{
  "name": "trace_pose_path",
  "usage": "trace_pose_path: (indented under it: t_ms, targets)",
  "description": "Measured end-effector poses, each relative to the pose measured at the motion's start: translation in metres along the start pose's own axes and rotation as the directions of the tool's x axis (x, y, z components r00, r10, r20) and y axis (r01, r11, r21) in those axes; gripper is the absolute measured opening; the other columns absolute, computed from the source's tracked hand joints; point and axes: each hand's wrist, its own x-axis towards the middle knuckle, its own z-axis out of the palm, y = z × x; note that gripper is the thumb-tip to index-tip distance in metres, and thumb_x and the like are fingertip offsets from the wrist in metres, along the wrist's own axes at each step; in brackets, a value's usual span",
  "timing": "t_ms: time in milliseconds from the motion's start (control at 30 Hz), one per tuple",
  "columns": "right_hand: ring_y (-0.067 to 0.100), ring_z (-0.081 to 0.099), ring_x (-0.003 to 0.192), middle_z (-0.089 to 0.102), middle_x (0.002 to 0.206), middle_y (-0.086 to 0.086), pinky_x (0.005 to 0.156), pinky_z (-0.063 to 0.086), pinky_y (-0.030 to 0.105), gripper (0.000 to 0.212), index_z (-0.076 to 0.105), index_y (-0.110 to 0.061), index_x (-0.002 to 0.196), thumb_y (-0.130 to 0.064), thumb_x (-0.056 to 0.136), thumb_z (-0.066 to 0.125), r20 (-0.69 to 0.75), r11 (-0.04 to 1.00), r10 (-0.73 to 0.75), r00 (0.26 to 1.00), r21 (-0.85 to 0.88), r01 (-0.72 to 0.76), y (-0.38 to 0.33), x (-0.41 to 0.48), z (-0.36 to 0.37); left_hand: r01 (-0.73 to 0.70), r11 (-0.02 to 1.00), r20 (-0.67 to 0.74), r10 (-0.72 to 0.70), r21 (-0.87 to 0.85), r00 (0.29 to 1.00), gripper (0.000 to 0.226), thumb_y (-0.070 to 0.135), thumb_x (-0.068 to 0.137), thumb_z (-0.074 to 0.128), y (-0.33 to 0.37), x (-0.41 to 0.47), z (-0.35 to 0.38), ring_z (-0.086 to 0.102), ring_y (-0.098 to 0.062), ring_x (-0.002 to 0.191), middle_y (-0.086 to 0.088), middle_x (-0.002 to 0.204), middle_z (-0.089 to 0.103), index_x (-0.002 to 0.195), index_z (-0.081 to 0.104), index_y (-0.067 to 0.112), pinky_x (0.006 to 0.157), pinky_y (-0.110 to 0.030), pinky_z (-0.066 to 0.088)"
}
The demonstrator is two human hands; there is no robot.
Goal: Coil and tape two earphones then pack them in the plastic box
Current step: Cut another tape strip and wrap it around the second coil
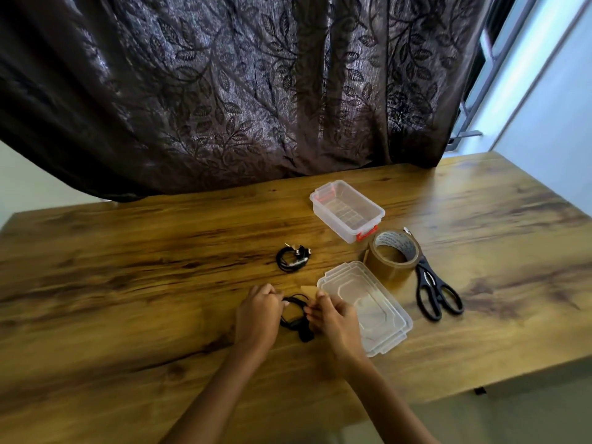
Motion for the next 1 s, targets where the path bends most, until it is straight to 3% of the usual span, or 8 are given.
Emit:
trace_pose_path:
  t_ms: [100, 233, 367, 467, 600, 800, 900, 1000]
  targets:
    - [0.021, 0.065, 0.086, 0.069, 0.081, 0.007, 0.077, 0.052, 0.03, 0.023, 0.064, -0.008, 0.084, -0.021, 0.095, 0.048, -0.006, 0.999, -0.015, 1.0, -0.035, 0.015, 0.004, 0.001, -0.001, -0.087, 0.992, 0.026, 0.085, 0.093, 0.996, 0.023, 0.023, 0.091, 0.053, 0.0, -0.002, 0.002, 0.055, -0.013, 0.101, 0.002, 0.108, 0.064, 0.108, 0.066, 0.015, 0.076, -0.022, 0.049]
    - [0.021, 0.066, 0.088, 0.069, 0.082, 0.005, 0.081, 0.052, 0.031, 0.022, 0.065, -0.013, 0.081, -0.019, 0.095, 0.048, -0.016, 0.999, -0.04, 0.999, -0.038, 0.039, 0.008, 0.001, -0.002, -0.205, 0.96, 0.102, 0.188, 0.192, 0.977, 0.029, 0.015, 0.047, 0.09, -0.003, 0.001, 0.005, 0.064, -0.011, 0.069, 0.001, 0.074, 0.069, 0.069, 0.071, 0.016, 0.048, -0.018, 0.048]
    - [0.024, 0.067, 0.091, 0.071, 0.085, 0.008, 0.084, 0.053, 0.034, 0.022, 0.065, -0.012, 0.083, -0.02, 0.095, 0.049, -0.03, 0.998, -0.039, 0.999, -0.04, 0.038, 0.011, 0.003, -0.004, -0.151, 0.984, 0.101, 0.141, 0.096, 0.985, 0.019, 0.02, 0.087, 0.06, -0.003, 0.001, 0.003, 0.059, -0.014, 0.096, 0.0, 0.104, 0.065, 0.105, 0.065, 0.014, 0.071, -0.021, 0.048]
    - [0.023, 0.067, 0.092, 0.071, 0.088, 0.009, 0.085, 0.053, 0.034, 0.022, 0.065, -0.011, 0.086, -0.021, 0.095, 0.048, -0.015, 0.999, -0.032, 0.999, -0.038, 0.032, 0.011, 0.004, -0.004, 0.082, 0.971, 0.157, -0.047, -0.224, 0.987, 0.019, 0.025, 0.093, 0.05, -0.001, 0.006, -0.008, 0.062, -0.012, 0.084, 0.001, 0.096, 0.067, 0.105, 0.062, 0.016, 0.066, -0.023, 0.049]
    - [0.022, 0.067, 0.094, 0.069, 0.098, 0.017, 0.08, 0.054, 0.029, 0.02, 0.064, -0.009, 0.091, -0.018, 0.095, 0.047, 0.008, 0.999, -0.03, 1.0, 0.045, 0.029, 0.004, 0.003, -0.005, 0.34, 0.7, 0.351, -0.135, -0.628, 0.927, 0.006, 0.017, 0.086, 0.062, 0.001, 0.012, -0.03, 0.063, -0.003, 0.077, 0.002, 0.086, 0.07, 0.091, 0.065, 0.016, 0.062, -0.014, 0.047]
    - [0.024, 0.069, 0.085, 0.071, 0.09, 0.015, 0.077, 0.056, 0.03, 0.017, 0.063, -0.009, 0.088, -0.015, 0.094, 0.048, 0.018, 0.957, -0.232, 0.973, 0.183, 0.225, -0.034, -0.007, 0.002, 0.368, 0.4, 0.32, -0.184, -0.839, 0.93, 0.011, 0.008, 0.082, 0.065, 0.008, 0.026, -0.07, 0.068, -0.003, 0.069, -0.001, 0.079, 0.072, 0.093, 0.069, 0.008, 0.067, -0.011, 0.052]
    - [0.02, 0.065, 0.074, 0.069, 0.08, 0.01, 0.067, 0.055, 0.027, 0.012, 0.062, -0.012, 0.082, -0.016, 0.09, 0.055, -0.078, 0.879, -0.464, 0.883, 0.081, 0.469, -0.058, -0.012, 0.006, 0.333, 0.343, 0.288, -0.177, -0.878, 0.941, 0.015, 0.009, 0.082, 0.065, 0.015, 0.036, -0.095, 0.069, -0.01, 0.078, -0.005, 0.085, 0.073, 0.096, 0.071, 0.007, 0.076, -0.022, 0.055]
    - [0.017, 0.058, 0.069, 0.063, 0.076, 0.005, 0.063, 0.049, 0.03, 0.006, 0.061, -0.017, 0.081, -0.017, 0.087, 0.062, -0.156, 0.712, -0.701, 0.696, -0.096, 0.696, -0.083, -0.014, 0.009, 0.27, 0.304, 0.239, -0.136, -0.914, 0.961, 0.01, 0.011, 0.081, 0.066, 0.024, 0.044, -0.121, 0.069, -0.008, 0.074, -0.002, 0.078, 0.074, 0.089, 0.072, 0.012, 0.072, -0.021, 0.055]
